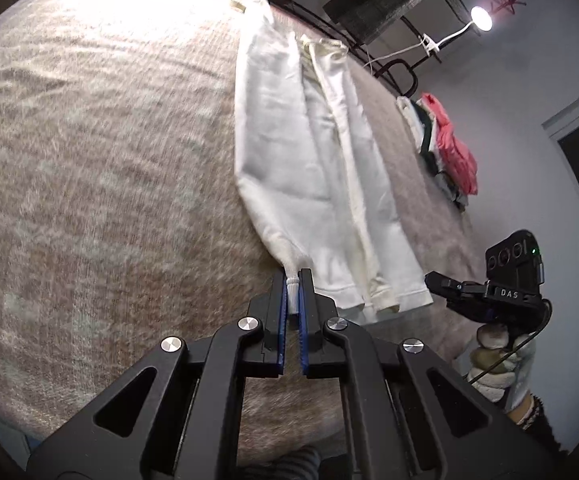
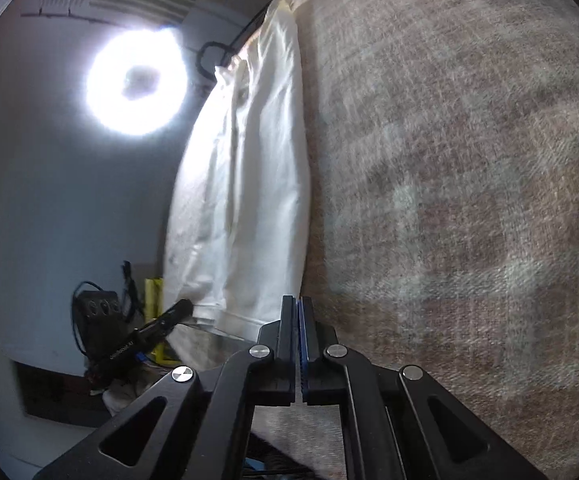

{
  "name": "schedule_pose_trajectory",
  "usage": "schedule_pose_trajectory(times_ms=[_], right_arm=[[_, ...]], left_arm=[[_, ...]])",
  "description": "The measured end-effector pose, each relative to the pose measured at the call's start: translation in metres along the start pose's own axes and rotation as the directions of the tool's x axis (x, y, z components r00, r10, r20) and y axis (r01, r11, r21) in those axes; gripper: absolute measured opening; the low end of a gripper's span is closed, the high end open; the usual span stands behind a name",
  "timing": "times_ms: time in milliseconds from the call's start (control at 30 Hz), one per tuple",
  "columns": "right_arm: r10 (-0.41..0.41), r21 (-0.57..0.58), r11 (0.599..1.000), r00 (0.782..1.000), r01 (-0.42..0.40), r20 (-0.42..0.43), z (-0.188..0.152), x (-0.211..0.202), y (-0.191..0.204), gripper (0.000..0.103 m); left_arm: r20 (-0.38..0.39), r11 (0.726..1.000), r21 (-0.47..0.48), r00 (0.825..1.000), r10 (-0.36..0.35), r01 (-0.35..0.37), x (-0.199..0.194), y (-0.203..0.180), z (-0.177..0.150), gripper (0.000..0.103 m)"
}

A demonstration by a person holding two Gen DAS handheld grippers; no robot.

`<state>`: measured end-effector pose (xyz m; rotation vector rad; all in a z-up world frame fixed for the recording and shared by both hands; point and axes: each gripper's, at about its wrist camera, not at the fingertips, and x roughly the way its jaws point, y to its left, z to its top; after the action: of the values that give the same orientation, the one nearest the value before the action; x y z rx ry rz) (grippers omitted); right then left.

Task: Fold small clothes
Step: 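Fold the hem up toward the straps, then open both grippers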

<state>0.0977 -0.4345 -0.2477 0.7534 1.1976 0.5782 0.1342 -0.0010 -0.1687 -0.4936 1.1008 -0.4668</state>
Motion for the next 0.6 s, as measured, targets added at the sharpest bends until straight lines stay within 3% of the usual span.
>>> schedule_pose_trajectory(times_ms=[200,300,333,367,400,433,600], right_arm=[[0.064,0.023,0.998,0.996,-0.066,0.066,0.028,-0.022,0.003,0.0],[-0.02,-0.052,0.998,0.995,0.025,0.095,0.042,-0.025,0.017,0.004],[-0.07,-0.08,0.994,0.993,0.078,0.096,0.043,-0.025,0.022,0.012],[-0.095,-0.094,0.99,0.992,0.103,0.08,0.042,-0.024,0.026,0.035],[-0.113,-0.105,0.987,0.992,0.119,0.061,0.039,-0.023,0.028,0.043],[-0.132,-0.114,0.984,0.99,0.138,0.053,0.035,-0.021,0.03,0.047],[-0.15,-0.139,0.98,0.987,0.14,-0.063,0.009,0.007,0.024,0.043]], left_arm=[[0.038,1.0,0.013,0.999,-0.012,0.011,-0.002,-0.009,0.03,0.003],[0.038,1.0,0.015,0.999,-0.027,0.027,-0.003,-0.011,0.034,0.003],[0.033,0.999,0.022,0.999,-0.028,0.027,-0.004,-0.011,0.032,0.003],[0.027,0.999,0.027,0.999,-0.024,0.024,-0.005,-0.01,0.028,0.003],[0.021,0.999,0.029,1.0,-0.022,0.021,-0.005,-0.01,0.025,0.003],[0.011,0.999,0.031,1.0,-0.024,0.023,-0.005,-0.009,0.02,0.003],[-0.058,0.997,0.069,0.998,0.035,-0.031,0.001,-0.001,-0.007,0.003]])
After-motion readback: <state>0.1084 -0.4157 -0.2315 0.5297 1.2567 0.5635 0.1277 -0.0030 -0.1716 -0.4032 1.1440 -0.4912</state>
